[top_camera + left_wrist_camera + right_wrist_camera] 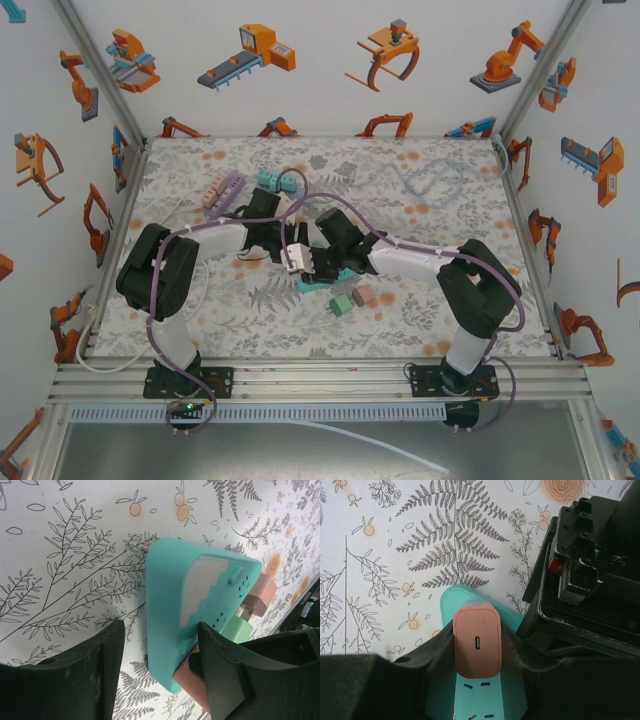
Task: Pull the plug off the socket
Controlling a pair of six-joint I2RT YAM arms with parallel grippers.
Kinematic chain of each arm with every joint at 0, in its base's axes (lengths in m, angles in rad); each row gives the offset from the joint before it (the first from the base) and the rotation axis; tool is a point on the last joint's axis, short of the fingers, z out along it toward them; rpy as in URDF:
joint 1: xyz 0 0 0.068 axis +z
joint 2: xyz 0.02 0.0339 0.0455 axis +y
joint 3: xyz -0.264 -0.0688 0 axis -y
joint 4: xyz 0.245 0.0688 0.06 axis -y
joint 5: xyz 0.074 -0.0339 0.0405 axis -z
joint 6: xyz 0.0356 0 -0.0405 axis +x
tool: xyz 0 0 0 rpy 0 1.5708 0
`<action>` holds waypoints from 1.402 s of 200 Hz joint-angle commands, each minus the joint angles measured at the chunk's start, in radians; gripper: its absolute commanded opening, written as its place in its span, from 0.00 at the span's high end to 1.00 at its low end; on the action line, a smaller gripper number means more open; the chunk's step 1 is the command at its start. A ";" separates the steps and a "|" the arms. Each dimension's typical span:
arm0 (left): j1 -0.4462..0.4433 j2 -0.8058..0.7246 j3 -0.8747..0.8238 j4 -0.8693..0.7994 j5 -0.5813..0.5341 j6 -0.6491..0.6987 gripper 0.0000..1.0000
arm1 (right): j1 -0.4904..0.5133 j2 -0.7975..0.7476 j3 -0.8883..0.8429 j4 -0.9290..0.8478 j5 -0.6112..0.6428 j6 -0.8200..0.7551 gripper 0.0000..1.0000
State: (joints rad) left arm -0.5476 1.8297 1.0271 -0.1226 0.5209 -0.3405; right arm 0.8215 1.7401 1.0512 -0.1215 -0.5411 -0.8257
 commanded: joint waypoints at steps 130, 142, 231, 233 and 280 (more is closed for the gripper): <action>-0.038 0.128 -0.076 -0.171 -0.269 0.100 0.44 | 0.055 -0.126 -0.018 0.174 0.007 -0.090 0.89; -0.038 0.126 -0.076 -0.171 -0.268 0.101 0.44 | 0.053 -0.123 -0.013 0.170 -0.007 -0.068 0.89; -0.035 0.141 -0.073 -0.204 -0.284 0.106 0.44 | 0.055 -0.054 0.146 -0.034 0.017 -0.025 0.98; -0.035 0.143 -0.073 -0.204 -0.286 0.106 0.44 | 0.060 -0.055 0.150 -0.043 0.024 -0.035 0.98; -0.031 0.154 -0.071 -0.204 -0.293 0.105 0.45 | 0.105 -0.068 0.160 -0.084 0.090 -0.106 0.99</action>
State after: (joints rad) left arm -0.5674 1.8519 1.0405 -0.1333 0.5259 -0.3401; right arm 0.9310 1.7092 1.1797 -0.2722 -0.4698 -0.8925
